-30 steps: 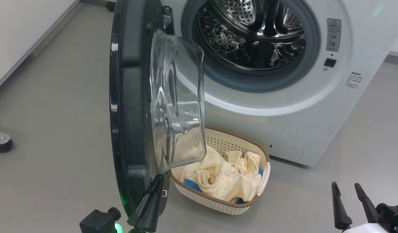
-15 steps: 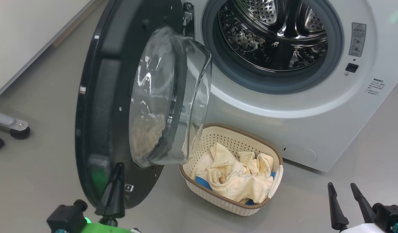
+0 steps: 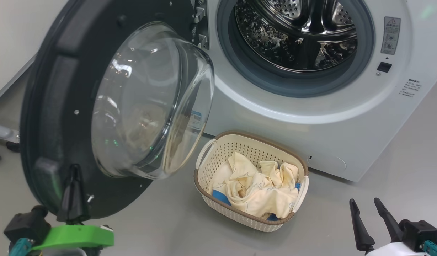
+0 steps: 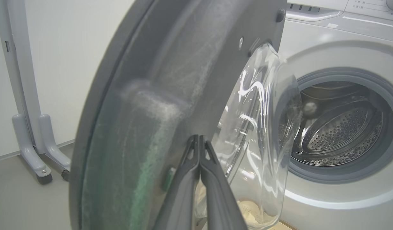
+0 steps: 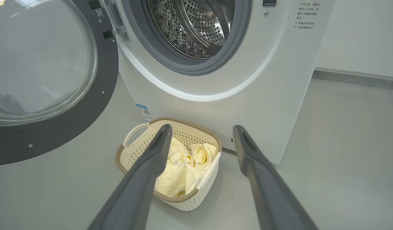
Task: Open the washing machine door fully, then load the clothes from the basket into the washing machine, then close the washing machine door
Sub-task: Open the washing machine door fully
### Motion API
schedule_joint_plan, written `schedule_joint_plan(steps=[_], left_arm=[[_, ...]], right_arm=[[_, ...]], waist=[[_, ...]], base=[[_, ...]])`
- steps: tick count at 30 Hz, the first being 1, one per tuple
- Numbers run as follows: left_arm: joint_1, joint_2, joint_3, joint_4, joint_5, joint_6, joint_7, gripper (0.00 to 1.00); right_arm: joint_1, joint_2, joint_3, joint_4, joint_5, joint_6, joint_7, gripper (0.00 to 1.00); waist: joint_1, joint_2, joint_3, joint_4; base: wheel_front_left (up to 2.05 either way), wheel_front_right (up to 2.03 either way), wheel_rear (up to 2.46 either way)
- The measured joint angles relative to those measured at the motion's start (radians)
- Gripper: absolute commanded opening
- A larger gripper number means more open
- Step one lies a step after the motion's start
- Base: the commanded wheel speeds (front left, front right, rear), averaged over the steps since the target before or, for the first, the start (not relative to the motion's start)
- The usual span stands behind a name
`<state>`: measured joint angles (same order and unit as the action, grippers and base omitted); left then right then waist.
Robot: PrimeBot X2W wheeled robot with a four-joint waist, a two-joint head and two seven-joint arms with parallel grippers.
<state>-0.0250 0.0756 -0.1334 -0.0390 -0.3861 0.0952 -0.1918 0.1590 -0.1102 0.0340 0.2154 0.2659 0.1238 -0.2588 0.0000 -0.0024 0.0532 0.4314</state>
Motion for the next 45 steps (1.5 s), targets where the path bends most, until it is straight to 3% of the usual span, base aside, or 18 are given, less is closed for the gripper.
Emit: schedule_joint_plan(steps=[14,27,40,45], left_arm=[[-0.138,-0.004,0.155,0.219,-0.001,0.015,-0.039,0.0],[-0.233,0.032,0.217,0.399,0.018,0.022,-0.055,0.0],[-0.278,0.008,0.221,0.444,0.02,0.022,-0.057,0.0],[-0.279,-0.012,0.227,0.388,0.013,0.022,-0.058,0.0]], right_arm=[[-0.003,-0.004,0.005,0.02,0.01,0.0,0.0,1.0],[-0.005,-0.01,0.01,0.037,0.015,0.0,0.0,1.0],[-0.005,-0.002,0.001,0.04,0.026,0.0,0.0,1.0],[-0.005,0.002,0.003,0.042,0.028,0.0,0.0,1.0]], waist=[[0.0,0.0,0.008,-0.032],[0.0,0.0,-0.008,-0.072],[0.0,0.0,-0.019,-0.072],[0.0,0.0,-0.029,-0.07]], base=[[0.0,0.0,0.0],[0.0,0.0,0.0],[0.0,0.0,0.0],[0.0,0.0,0.0]])
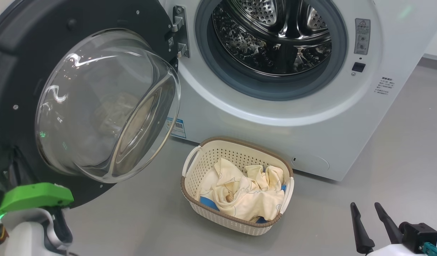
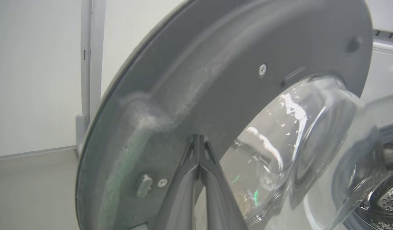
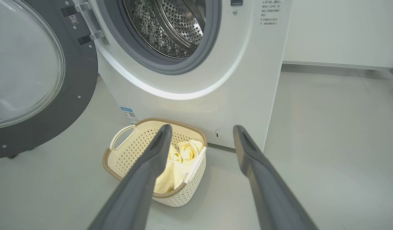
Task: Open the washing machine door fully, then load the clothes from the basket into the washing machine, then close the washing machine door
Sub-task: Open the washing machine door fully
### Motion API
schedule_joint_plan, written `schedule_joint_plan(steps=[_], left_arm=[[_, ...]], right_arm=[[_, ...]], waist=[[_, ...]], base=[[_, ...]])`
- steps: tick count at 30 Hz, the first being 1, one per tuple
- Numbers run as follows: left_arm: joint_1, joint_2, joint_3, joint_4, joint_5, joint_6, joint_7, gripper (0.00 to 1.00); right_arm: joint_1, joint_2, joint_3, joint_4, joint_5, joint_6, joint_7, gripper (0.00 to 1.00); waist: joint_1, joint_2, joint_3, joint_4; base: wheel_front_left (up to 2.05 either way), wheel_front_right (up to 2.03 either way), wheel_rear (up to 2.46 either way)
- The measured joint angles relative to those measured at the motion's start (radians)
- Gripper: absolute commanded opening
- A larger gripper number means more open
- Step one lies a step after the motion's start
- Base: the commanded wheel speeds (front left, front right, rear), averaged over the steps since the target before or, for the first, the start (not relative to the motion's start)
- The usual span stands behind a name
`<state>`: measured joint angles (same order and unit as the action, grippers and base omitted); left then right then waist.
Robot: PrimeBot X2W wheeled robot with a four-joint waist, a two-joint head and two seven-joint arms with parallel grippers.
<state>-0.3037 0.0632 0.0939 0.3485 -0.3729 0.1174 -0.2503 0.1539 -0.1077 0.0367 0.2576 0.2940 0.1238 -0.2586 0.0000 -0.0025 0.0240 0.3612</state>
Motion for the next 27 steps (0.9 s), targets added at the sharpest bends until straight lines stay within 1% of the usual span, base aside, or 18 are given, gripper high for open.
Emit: schedule_joint_plan(steps=[5,6,7,8,9,10,14,18,21,24,27], left_arm=[[-0.014,-0.011,0.001,-0.13,0.0,-0.003,-0.001,0.0],[-0.017,-0.013,-0.001,-0.156,0.0,-0.011,-0.001,0.14],[-0.019,-0.014,-0.006,-0.182,0.0,-0.019,-0.001,0.42],[-0.02,-0.015,-0.018,-0.204,0.003,-0.029,-0.001,0.62],[-0.02,-0.015,-0.03,-0.224,0.004,-0.043,-0.004,0.91],[-0.019,-0.016,-0.042,-0.241,0.004,-0.053,-0.007,1.0],[-0.01,-0.019,-0.111,-0.328,0.036,-0.093,-0.007,1.0],[0.009,-0.02,-0.181,-0.377,0.053,-0.14,-0.007,1.0],[0.044,-0.02,-0.221,-0.382,0.052,-0.167,-0.007,1.0],[0.098,-0.02,-0.263,-0.358,0.044,-0.195,-0.007,1.0],[0.159,-0.021,-0.278,-0.32,0.037,-0.198,-0.007,1.0]], right_arm=[[0.0,0.003,0.0,0.0,0.0,0.0,0.0,1.0],[0.0,0.004,0.0,0.0,0.0,0.0,0.0,1.0],[0.0,0.005,0.0,0.0,0.0,0.0,0.0,1.0],[0.0,0.006,0.001,0.0,0.0,0.0,0.0,1.0],[0.0,0.006,0.006,0.0,0.0,0.0,0.0,1.0],[-0.001,0.006,0.012,0.001,0.0,0.0,0.0,1.0],[-0.003,0.008,0.027,0.004,0.0,0.0,0.0,1.0],[-0.014,0.012,0.031,0.004,0.0,0.0,0.0,1.0],[-0.019,0.012,0.036,0.003,-0.001,0.0,0.0,1.0],[-0.024,0.013,0.044,-0.003,-0.002,0.0,0.0,1.0],[-0.037,0.013,0.05,-0.017,-0.005,0.0,0.0,1.0]], waist=[[0.0,0.0,-0.006,0.004],[0.0,0.0,-0.007,0.004],[0.0,0.0,-0.008,0.004],[0.0,0.0001,-0.01,0.004],[0.0,0.0,-0.011,0.003],[0.0,0.0,-0.012,0.001],[0.0,0.0,-0.02,-0.018],[0.0,0.0,-0.025,-0.041],[0.0,0.0,-0.029,-0.064],[0.0,0.0,-0.031,-0.091],[0.0,0.0,-0.032,-0.121]], base=[[0.0,0.0,0.0],[0.0,0.0,0.0],[0.0,0.0,0.0],[0.0,0.0,0.0],[0.0,0.0,0.0],[0.0,0.0,0.0],[0.0,0.0,0.0],[0.0,0.0,0.0],[0.0,0.0,0.0],[0.0,0.0,0.0],[0.0,0.0,0.0]])
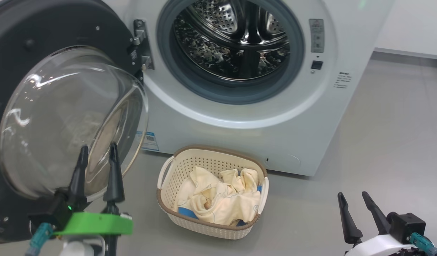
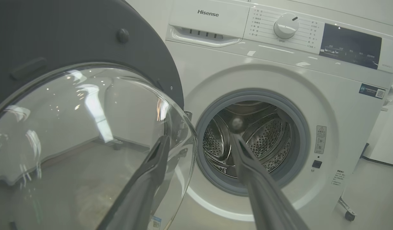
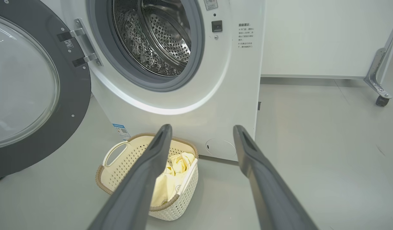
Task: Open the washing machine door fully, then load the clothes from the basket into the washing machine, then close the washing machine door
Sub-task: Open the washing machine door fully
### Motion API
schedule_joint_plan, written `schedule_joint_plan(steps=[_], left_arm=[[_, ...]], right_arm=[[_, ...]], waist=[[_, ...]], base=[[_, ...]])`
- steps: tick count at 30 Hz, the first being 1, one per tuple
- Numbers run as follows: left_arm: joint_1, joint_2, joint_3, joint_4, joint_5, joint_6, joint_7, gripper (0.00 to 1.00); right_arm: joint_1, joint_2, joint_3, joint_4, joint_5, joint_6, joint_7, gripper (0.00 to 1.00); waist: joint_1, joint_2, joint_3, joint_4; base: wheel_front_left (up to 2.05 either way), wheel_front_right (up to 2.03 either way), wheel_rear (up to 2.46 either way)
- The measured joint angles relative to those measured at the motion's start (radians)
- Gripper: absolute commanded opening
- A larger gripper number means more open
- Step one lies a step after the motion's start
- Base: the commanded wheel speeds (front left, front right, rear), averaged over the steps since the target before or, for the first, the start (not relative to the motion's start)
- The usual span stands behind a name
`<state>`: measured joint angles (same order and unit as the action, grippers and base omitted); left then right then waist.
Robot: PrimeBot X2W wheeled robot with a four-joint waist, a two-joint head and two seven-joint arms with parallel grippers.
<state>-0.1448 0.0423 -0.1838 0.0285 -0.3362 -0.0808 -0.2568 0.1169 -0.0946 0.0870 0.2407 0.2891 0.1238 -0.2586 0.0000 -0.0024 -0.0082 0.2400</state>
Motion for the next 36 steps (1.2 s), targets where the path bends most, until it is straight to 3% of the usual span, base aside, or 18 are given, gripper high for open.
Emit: schedule_joint_plan(steps=[18,36], left_arm=[[0.182,0.005,0.045,0.165,-0.043,0.0,0.0,1.0],[0.204,0.004,0.108,0.187,-0.024,0.005,0.0,1.0]], right_arm=[[-0.006,-0.014,-0.01,-0.025,-0.005,0.0,0.0,1.0],[-0.001,-0.019,-0.032,-0.038,-0.005,0.0,0.0,1.0]], waist=[[0.0,0.0,-0.001,-0.192],[0.0,0.0,0.006,-0.221]], base=[[0.0,0.0,0.0],[0.0,0.0,0.0]])
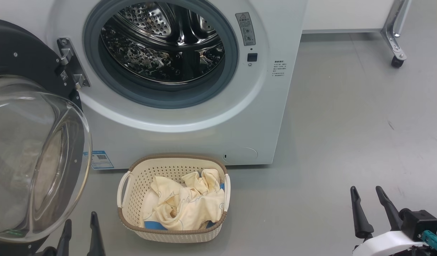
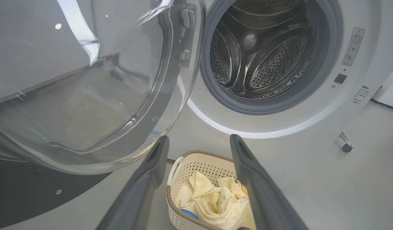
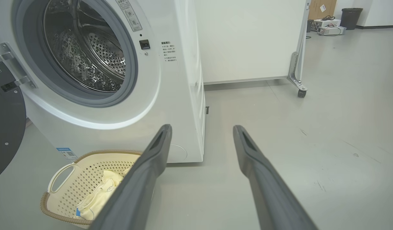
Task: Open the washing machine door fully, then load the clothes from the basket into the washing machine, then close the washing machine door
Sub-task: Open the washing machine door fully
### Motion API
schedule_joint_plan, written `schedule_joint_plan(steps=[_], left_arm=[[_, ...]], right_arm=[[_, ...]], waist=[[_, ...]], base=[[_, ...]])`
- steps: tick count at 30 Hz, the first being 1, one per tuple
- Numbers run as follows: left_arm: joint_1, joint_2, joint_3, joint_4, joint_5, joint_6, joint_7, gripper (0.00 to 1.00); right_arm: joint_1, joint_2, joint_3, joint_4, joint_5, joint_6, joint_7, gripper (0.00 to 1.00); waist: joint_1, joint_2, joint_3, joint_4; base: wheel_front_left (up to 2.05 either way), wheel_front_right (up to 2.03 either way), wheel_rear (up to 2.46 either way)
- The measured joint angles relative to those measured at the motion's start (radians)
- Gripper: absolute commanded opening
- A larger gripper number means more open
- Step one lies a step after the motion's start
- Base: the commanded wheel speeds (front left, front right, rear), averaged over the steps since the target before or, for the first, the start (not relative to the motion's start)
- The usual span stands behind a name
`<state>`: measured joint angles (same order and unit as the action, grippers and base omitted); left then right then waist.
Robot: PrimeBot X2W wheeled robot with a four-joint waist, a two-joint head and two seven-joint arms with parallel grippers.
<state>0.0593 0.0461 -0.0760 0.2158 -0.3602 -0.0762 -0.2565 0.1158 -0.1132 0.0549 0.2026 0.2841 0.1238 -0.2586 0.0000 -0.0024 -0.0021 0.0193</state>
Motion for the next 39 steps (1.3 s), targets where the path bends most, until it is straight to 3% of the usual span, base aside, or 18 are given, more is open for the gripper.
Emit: schedule_joint_plan(steps=[39], left_arm=[[0.004,-0.002,0.002,-0.013,0.063,-0.01,0.0,1.0]], right_arm=[[0.02,-0.001,-0.016,0.012,0.0,0.0,0.0,1.0]], waist=[[0.0,0.0,-0.008,0.032]], base=[[0.0,0.0,0.0]])
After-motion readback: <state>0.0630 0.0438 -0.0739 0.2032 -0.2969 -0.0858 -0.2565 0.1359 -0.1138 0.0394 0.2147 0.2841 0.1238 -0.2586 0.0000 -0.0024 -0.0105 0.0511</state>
